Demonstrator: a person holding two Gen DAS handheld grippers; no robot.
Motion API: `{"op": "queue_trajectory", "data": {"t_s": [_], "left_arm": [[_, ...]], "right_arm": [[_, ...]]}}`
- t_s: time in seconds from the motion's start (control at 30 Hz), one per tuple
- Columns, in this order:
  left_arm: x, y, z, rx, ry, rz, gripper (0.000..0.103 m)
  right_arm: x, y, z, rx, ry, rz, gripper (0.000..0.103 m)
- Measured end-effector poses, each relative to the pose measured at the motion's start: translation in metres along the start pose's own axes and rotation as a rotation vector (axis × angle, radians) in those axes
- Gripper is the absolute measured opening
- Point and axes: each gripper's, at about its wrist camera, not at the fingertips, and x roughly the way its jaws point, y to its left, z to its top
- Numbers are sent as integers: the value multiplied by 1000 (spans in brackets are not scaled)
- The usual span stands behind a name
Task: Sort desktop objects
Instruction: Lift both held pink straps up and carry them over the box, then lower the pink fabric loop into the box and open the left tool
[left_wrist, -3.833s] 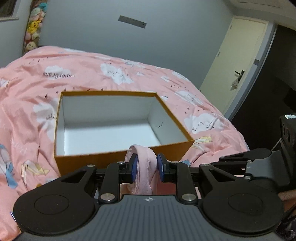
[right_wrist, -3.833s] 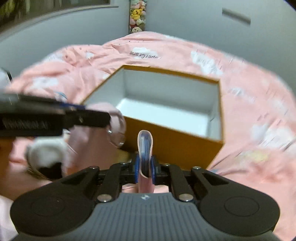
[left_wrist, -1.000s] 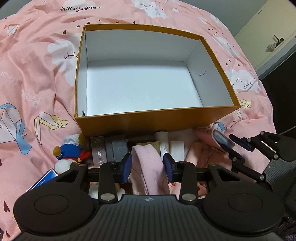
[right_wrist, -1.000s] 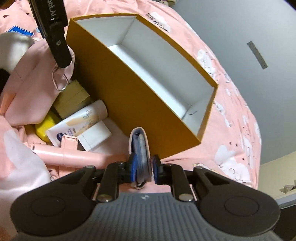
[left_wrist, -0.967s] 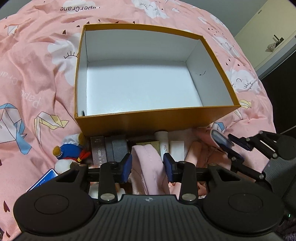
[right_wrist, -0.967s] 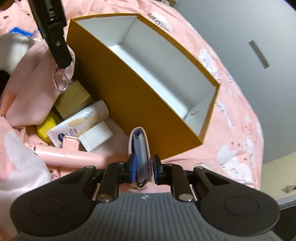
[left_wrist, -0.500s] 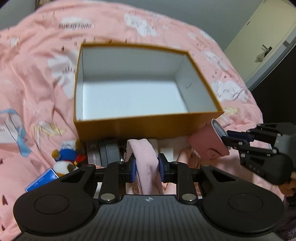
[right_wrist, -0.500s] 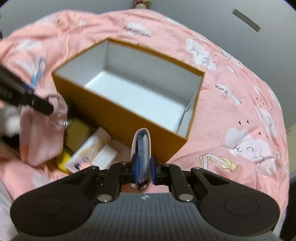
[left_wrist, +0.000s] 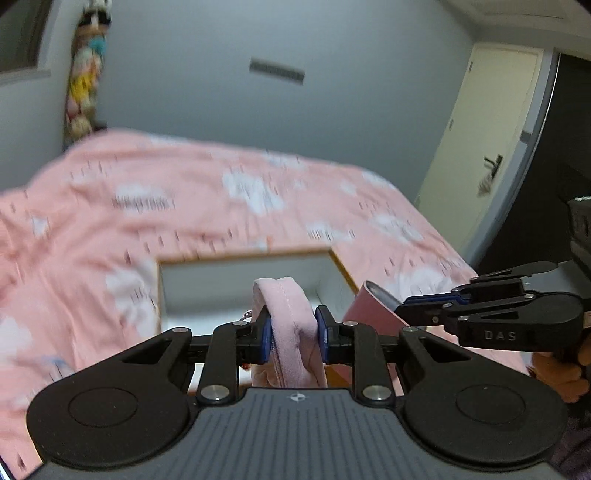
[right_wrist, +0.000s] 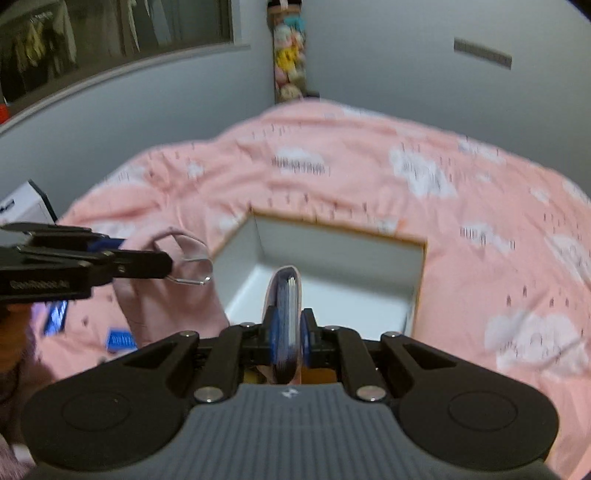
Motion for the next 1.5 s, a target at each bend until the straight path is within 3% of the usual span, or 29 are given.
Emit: {"op": "queue_trajectory", "data": {"t_s": [0.17,0.3,0.6,0.83,1.17,1.23,1.37,1.5], "left_arm": [[14,-8,19,62,-114,76,27],[46,-4,24,78,-135,114,27],[105,24,-7,75,-10,137,27],[113,35,-38,84,70,156,27],[114,76,-58,25,138,156,27],[111,85,-63,4,143,141,27],[103,100,-70,-40,137,85,27],[101,100,-77,-19,134,52,27]], "right_arm": [[9,2,26,5,-70,-32,12],[36,-4,36,47,-75,-68,12],[121,-23,18,181,67,-48,12],[166,-9,-3,237,160,24,12],[195,8,-7,296,221,118,11],[199,10,-8,313,231,144,0],[198,16,-4,331,229,183,0],[200,21,-4,308,228,165,6]]}}
